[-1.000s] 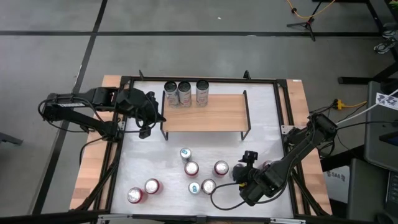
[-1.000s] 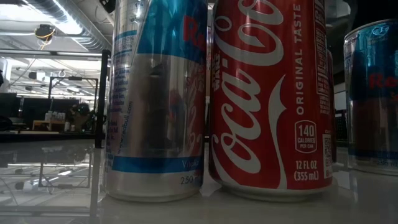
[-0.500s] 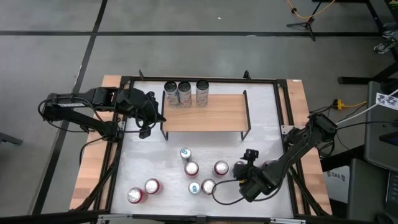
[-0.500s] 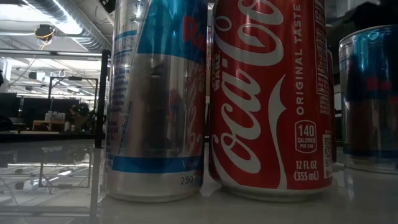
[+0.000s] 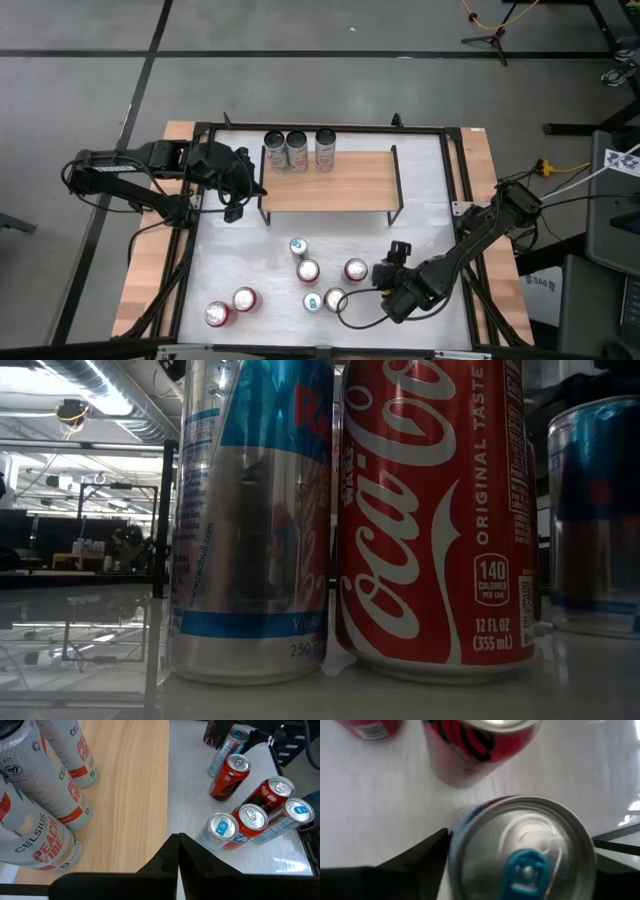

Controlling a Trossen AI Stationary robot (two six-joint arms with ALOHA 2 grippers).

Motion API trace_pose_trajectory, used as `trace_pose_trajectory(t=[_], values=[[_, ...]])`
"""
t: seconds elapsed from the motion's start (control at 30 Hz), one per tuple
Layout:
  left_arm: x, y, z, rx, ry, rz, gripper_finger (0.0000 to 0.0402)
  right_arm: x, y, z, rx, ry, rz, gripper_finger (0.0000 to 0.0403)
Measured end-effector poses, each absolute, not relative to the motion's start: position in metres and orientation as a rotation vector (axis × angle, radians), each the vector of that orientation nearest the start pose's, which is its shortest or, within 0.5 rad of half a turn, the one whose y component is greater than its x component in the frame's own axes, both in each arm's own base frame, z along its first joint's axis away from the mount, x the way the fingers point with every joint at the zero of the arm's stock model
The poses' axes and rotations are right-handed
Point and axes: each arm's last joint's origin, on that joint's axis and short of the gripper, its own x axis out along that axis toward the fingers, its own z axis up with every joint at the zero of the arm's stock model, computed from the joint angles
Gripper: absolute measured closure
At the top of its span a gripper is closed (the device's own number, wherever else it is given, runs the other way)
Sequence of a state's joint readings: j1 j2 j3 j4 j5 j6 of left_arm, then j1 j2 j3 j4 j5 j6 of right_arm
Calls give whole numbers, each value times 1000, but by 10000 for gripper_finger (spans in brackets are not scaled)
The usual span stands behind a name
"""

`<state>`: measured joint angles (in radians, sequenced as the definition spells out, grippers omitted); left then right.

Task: Place canned beverage on shelf
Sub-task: Put the right blue soda can on the shelf

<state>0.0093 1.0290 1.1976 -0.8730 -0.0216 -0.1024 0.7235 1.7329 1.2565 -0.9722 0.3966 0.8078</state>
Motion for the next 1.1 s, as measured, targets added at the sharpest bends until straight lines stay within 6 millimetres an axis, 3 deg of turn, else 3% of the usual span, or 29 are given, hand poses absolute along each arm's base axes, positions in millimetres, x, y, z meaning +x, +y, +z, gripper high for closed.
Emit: trace_pose_trajectory(t=[0.13, 0.4, 0.57, 0.83, 1.1], values=[[189, 2, 367, -94, 702, 66, 402, 249, 202, 217, -82, 1229, -207, 182], [189, 2, 367, -94, 702, 66, 402, 264, 187, 251, -100, 1297, -136, 180], [189, 2, 367, -94, 701, 66, 402, 276, 176, 286, -126, 1299, -63, 161], [190, 2, 368, -94, 692, 65, 402, 286, 151, 356, -189, 1212, -15, 174], [190, 2, 369, -94, 677, 64, 402, 295, 108, 405, -242, 1108, -3, 172]])
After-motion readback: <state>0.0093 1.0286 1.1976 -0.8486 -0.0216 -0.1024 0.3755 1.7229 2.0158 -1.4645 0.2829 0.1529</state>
